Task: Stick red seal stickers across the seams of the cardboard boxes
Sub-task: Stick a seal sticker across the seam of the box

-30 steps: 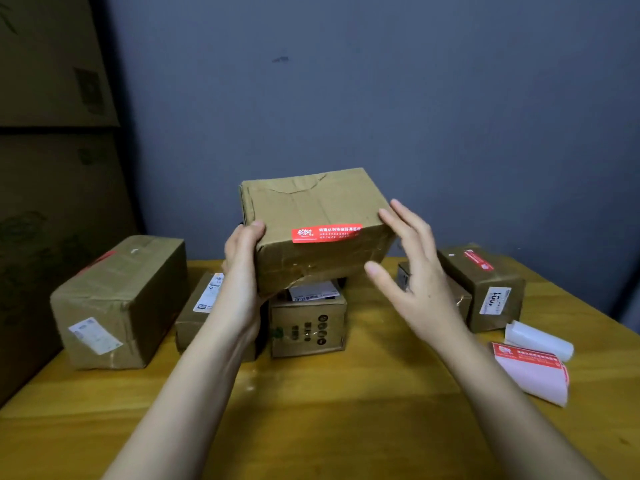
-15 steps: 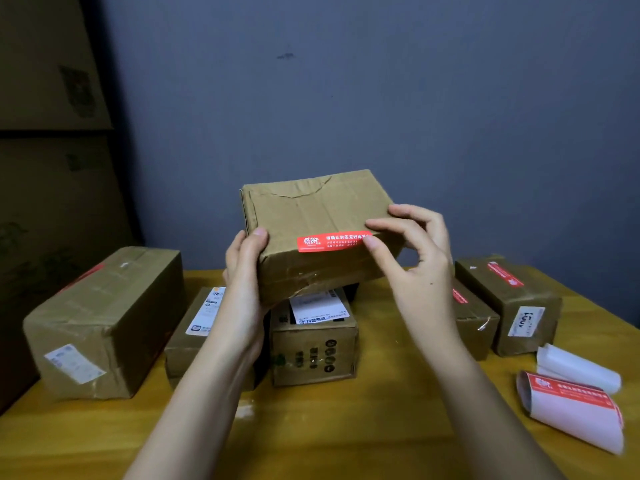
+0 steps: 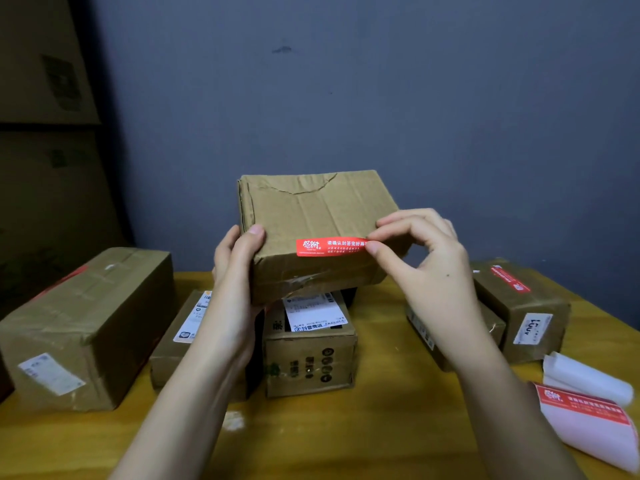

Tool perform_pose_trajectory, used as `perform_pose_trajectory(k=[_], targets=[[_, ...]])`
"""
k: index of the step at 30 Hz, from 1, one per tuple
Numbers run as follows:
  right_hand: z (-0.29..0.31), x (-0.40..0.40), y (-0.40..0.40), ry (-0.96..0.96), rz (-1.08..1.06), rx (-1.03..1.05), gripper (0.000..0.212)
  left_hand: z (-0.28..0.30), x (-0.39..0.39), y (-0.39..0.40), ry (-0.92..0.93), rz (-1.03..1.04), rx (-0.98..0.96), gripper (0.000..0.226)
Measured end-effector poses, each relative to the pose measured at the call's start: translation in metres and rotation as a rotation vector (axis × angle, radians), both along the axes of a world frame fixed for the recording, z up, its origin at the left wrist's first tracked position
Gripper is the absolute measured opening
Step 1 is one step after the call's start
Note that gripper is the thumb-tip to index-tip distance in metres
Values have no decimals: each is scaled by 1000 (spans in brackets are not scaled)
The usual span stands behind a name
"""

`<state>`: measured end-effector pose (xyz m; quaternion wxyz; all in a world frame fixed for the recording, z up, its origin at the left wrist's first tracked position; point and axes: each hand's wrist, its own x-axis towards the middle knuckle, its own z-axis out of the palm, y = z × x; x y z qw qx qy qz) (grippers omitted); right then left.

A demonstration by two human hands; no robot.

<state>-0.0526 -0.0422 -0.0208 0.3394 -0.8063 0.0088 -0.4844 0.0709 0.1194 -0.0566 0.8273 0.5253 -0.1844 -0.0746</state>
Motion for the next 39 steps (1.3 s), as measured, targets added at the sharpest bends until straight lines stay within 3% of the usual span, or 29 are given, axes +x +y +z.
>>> perform_pose_trajectory(k=[8,13,21,34,39], targets=[[-10,5,15,-103,-270,-207,2,-2,-3,-4,41,75,-35,83],[-9,5,21,-110,-291,-176,8,-3,-5,-4,18,123,4,90],[-2,1,19,71,-51,138,8,2,-14,-5,-94,242,26,90],[2,1,23,81,368,679,28,0,-22,-10,-168,348,-12,79],[1,6,32,72,596,1092,19,0,-21,-11,-130,347,-13,81]])
